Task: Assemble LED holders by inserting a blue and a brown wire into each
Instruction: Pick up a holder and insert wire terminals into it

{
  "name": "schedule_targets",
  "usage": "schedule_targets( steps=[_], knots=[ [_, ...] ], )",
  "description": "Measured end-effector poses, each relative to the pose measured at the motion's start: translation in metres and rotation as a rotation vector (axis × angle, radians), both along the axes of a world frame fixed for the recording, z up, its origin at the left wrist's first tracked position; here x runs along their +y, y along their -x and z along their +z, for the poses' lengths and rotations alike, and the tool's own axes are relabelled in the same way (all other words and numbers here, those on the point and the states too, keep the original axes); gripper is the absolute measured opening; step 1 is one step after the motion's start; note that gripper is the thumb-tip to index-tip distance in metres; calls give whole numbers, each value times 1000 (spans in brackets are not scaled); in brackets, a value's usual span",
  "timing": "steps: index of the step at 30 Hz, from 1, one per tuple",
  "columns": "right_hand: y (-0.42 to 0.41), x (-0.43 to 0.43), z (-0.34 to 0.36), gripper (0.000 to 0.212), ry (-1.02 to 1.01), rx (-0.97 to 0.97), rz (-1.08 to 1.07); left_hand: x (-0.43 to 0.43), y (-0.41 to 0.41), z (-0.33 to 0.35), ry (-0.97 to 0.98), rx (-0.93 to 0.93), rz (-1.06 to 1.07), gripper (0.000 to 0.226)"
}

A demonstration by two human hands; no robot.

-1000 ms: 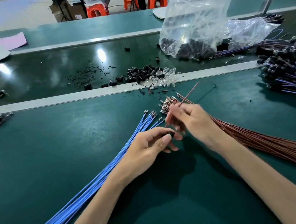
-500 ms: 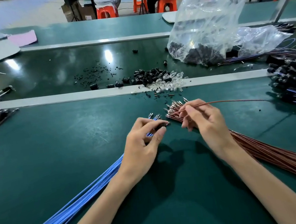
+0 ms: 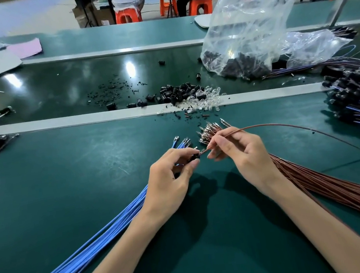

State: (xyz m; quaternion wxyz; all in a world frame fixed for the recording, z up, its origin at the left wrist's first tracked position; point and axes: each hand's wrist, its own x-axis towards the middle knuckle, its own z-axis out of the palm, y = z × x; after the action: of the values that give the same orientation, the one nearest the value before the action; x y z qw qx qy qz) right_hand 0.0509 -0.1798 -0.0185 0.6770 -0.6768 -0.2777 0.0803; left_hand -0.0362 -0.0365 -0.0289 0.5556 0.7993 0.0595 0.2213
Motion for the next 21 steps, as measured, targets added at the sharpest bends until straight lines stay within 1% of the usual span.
schedule_targets(
  steps=[3,5,7,10,12,14,16,18,21],
  knots=[
    [0,1,0,15,-27,33,20,1,0,-2,17,1,1,29],
    [0,1,0,12,-53,43,25,2,-1,-3,-26,-1,-5,27],
    [0,2,0,13,-74,53,20,1,-1,-2,-61,-16,-26,31],
    [-1,3,-2,13,-128,78,-20,3,-1,-2,-26,-63,-21,34],
    [-3,2,-2,13,-147,79,-47,3,-2,-2,72,-52,29,30],
    [-3,2,-3,12,-148,85,-49,3,-3,-2,271,-27,54,22],
    [-1,4,-3,12,-141,89,-42,2,-4,-1,465,-32,29,14],
    [1,5,-4,12,-140,74,-35,1,-3,-1,544,-42,-1,9],
    [4,6,-4,11,-151,43,-22,-1,-2,-1,550,-37,-50,21]
  ],
)
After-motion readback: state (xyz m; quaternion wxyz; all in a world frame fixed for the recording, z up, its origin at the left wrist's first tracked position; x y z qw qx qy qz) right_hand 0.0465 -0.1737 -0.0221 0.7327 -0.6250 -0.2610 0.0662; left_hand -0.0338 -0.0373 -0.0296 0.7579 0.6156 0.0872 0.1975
